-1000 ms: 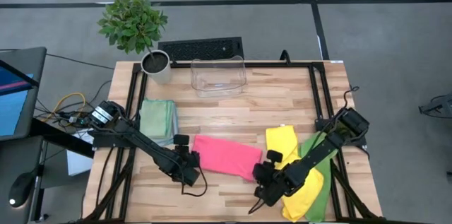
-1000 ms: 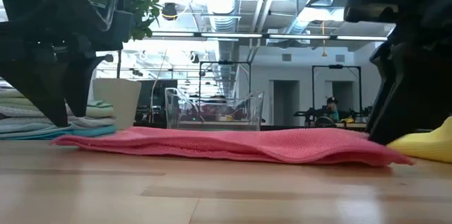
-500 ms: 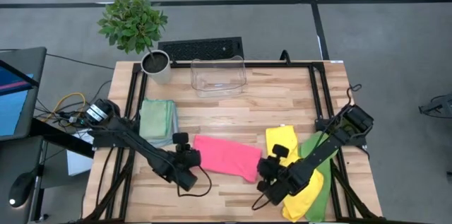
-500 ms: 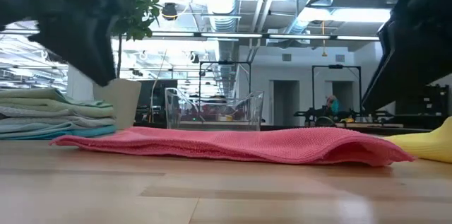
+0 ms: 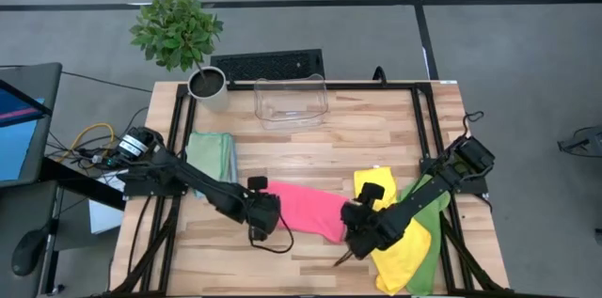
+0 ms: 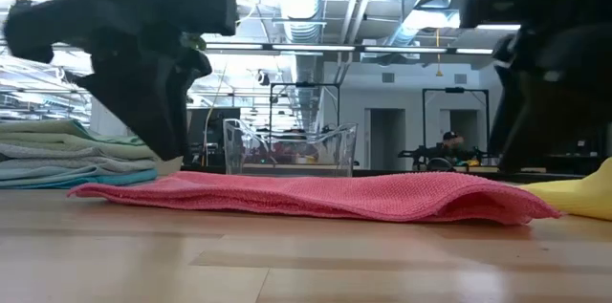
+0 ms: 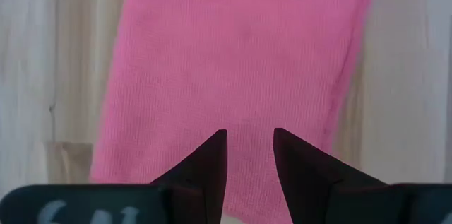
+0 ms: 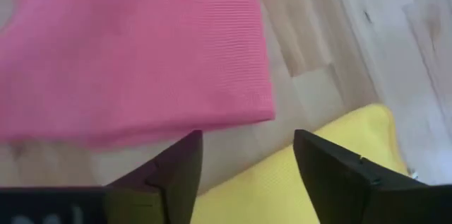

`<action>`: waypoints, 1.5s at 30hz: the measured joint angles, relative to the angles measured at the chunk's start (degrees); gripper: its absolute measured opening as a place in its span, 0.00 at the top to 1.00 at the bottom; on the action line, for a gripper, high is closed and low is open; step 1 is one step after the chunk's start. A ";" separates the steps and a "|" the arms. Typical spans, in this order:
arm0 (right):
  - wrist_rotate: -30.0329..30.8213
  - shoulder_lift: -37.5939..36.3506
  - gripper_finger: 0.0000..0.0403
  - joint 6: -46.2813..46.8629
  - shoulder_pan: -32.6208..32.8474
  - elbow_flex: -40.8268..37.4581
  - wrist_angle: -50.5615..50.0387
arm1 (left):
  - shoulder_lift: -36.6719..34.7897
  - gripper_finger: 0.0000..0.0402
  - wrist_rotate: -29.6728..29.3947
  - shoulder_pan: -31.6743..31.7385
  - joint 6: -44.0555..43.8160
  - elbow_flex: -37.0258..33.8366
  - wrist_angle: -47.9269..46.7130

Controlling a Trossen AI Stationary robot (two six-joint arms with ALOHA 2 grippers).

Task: Fold microfiber towels
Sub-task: Fold the pink microfiber cloth

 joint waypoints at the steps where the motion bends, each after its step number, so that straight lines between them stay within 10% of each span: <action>1: 0.43 -0.23 0.37 -1.51 0.31 0.00 0.07 | 0.00 0.73 -0.12 -0.10 -0.09 -0.02 -0.66; 20: -5.89 -4.79 0.39 -12.08 -5.31 -7.23 14.70 | 0.00 0.73 -0.98 -1.36 -1.60 -6.47 6.08; 31: -7.86 -4.09 0.57 -12.24 -7.14 -9.66 16.56 | 0.00 0.73 -2.01 -1.36 -1.62 -6.47 6.08; 40: -7.80 -4.37 0.96 -13.37 -7.47 -8.74 15.18 | 0.00 0.73 -1.97 -1.36 -1.88 -6.47 6.15; 45: -7.77 -4.37 0.97 -13.37 -7.54 -8.76 15.14 | 0.00 0.73 -1.90 -1.38 -2.37 -6.47 6.16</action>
